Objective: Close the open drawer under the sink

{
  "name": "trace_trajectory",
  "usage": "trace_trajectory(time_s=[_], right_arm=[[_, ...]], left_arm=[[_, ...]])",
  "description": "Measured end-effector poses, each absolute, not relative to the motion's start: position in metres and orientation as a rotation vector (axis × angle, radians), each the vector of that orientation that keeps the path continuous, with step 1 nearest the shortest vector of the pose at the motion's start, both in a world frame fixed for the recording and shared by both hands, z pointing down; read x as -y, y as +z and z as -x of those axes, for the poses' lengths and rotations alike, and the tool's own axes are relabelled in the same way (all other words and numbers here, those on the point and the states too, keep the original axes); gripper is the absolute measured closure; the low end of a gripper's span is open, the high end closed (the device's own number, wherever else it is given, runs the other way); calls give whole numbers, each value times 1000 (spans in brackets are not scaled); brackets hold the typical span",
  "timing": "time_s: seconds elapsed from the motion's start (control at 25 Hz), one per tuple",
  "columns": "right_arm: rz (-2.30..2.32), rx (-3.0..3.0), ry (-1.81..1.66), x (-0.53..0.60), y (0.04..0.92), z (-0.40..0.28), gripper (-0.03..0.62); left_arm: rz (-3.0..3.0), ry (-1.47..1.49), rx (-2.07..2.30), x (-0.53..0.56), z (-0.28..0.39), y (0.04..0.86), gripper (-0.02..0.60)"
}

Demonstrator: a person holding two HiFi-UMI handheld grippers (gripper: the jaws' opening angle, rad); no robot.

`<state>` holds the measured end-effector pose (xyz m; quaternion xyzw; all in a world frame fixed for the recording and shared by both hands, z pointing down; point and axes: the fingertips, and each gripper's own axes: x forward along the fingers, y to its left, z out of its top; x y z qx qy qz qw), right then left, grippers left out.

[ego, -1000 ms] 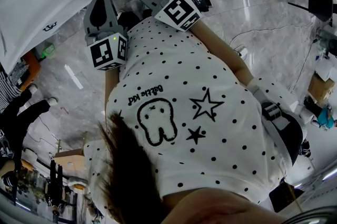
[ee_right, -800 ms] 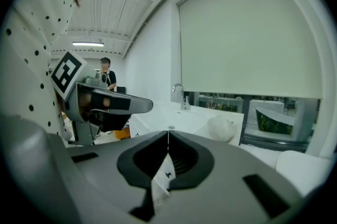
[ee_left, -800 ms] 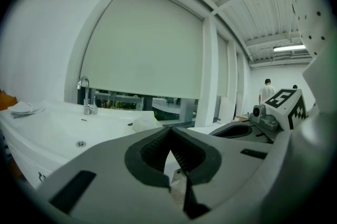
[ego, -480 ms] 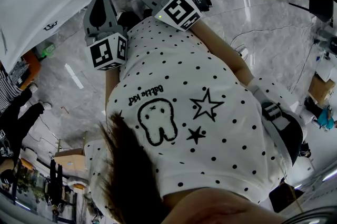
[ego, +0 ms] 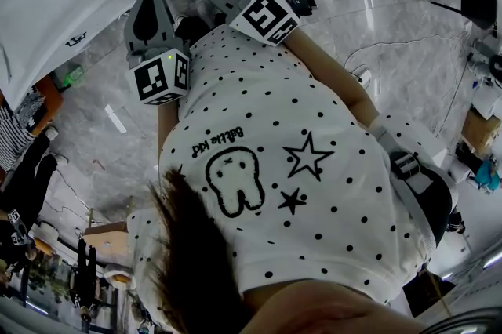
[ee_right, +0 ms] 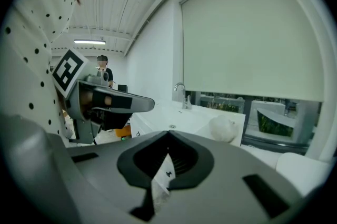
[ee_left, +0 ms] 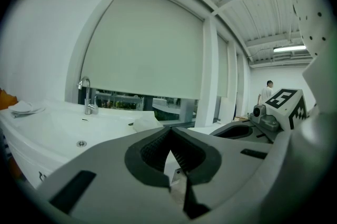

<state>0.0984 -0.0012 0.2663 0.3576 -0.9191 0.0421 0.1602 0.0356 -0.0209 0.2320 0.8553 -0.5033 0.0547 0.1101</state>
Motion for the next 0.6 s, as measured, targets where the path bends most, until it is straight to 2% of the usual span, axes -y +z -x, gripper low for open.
trace_trajectory(time_s=[0.6], right_arm=[[-1016,2607,122,3,268,-95,580]], left_arm=[[-2497,142,1478,25,-30,232,577]])
